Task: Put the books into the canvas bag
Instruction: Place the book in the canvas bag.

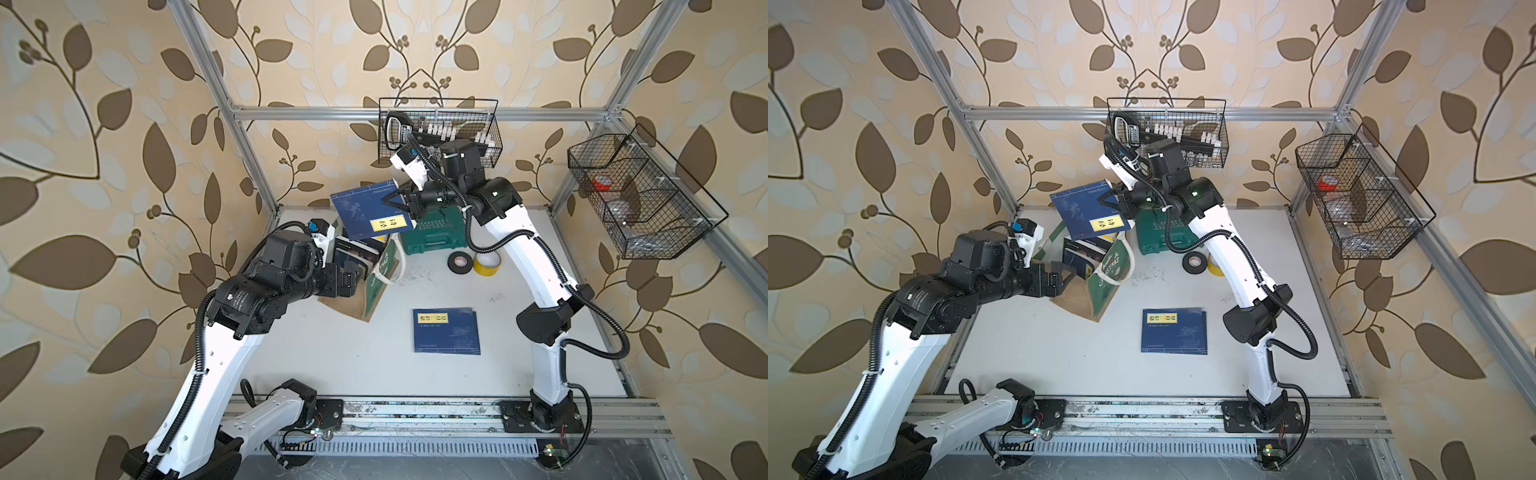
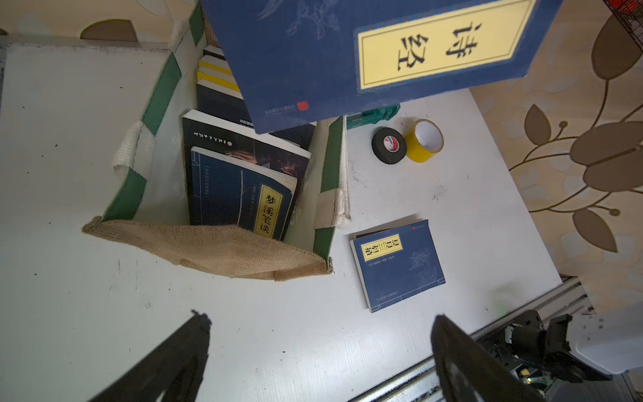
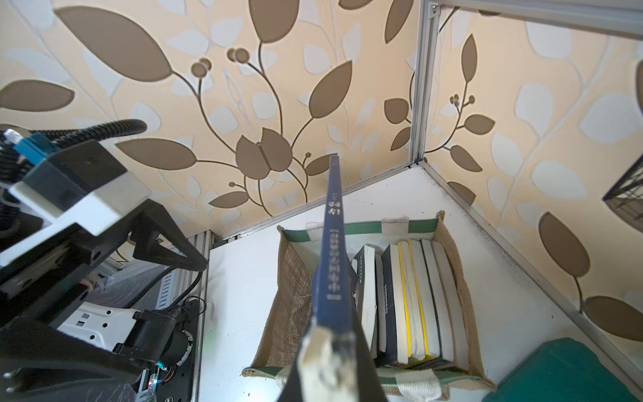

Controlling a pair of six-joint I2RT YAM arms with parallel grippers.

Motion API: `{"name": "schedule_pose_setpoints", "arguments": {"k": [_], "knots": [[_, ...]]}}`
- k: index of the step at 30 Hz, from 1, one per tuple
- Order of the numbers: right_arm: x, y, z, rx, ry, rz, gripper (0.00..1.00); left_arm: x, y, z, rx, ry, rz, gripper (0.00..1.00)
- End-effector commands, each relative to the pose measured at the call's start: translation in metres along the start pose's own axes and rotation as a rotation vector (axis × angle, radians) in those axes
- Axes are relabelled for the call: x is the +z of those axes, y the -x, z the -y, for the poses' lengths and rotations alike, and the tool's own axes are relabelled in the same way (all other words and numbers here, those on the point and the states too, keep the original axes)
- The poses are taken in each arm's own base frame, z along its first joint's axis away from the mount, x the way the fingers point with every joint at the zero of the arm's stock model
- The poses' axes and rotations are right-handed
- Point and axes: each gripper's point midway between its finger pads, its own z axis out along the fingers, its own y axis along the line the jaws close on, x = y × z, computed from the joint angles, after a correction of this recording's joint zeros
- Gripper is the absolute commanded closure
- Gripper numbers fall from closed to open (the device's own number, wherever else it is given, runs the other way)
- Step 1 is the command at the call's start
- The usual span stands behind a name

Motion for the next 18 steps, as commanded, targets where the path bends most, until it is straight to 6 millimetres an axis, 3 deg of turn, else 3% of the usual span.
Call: {"name": "schedule_pose_setpoints", "arguments": {"k": [1,9,12,18], "knots": [[0.024,-0.032,-0.017,-0.019,0.073,-0.101,1.00,-0.002,0.004,-0.007,0.005,0.032,0.028,0.01],[0.033,-0.061,-0.039,-0.020,0.098,-0.212,1.00,-0.001,0.005,-0.006,0.003,0.024,0.030,0.01],[0.040,-0.072,-0.063,-0.023,0.148,-0.252,1.00,0.001,0.003,-0.006,0.000,0.024,0.025,0.01],[0.056,-0.103,-0.065,0.082,0.104,-0.366,1.00,0.002,0.004,-0.005,-0.002,0.015,0.030,0.01]]}}
